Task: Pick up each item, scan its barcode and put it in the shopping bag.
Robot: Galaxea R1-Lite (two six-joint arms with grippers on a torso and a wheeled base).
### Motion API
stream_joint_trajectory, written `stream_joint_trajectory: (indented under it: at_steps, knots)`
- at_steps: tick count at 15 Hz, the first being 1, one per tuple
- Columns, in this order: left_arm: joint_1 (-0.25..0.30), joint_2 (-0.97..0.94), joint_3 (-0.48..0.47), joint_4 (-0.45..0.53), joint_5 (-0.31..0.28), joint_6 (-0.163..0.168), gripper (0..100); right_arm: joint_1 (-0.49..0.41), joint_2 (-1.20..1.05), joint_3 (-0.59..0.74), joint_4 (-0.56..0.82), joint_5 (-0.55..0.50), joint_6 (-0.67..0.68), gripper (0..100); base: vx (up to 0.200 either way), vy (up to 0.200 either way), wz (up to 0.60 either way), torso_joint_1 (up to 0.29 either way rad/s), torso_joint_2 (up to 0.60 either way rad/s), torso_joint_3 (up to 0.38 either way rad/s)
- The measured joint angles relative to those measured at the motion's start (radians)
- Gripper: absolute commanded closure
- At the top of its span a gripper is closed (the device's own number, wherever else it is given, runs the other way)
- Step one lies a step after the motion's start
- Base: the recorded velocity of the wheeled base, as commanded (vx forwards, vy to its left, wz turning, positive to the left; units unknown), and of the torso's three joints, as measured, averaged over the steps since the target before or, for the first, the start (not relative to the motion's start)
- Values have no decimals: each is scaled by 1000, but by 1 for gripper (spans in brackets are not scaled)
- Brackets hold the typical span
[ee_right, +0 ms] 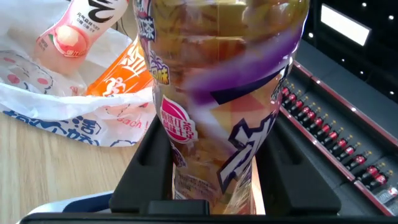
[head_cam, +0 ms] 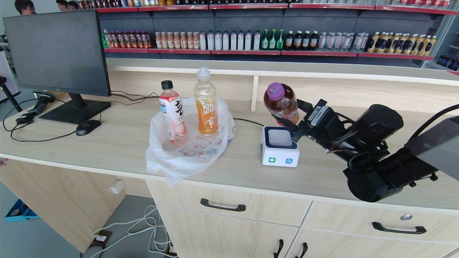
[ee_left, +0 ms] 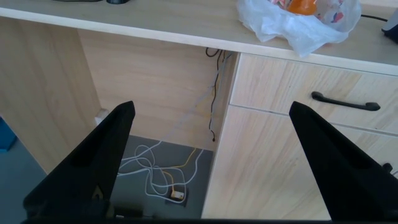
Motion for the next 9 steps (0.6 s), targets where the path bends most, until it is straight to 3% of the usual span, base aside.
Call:
stream_joint_trajectory:
  at_steps: [9]
  knots:
    - [0, 0, 0, 0, 0, -1, 0, -29, 9, 37, -1, 17, -17, 100, 0, 0, 0, 0, 0, 0]
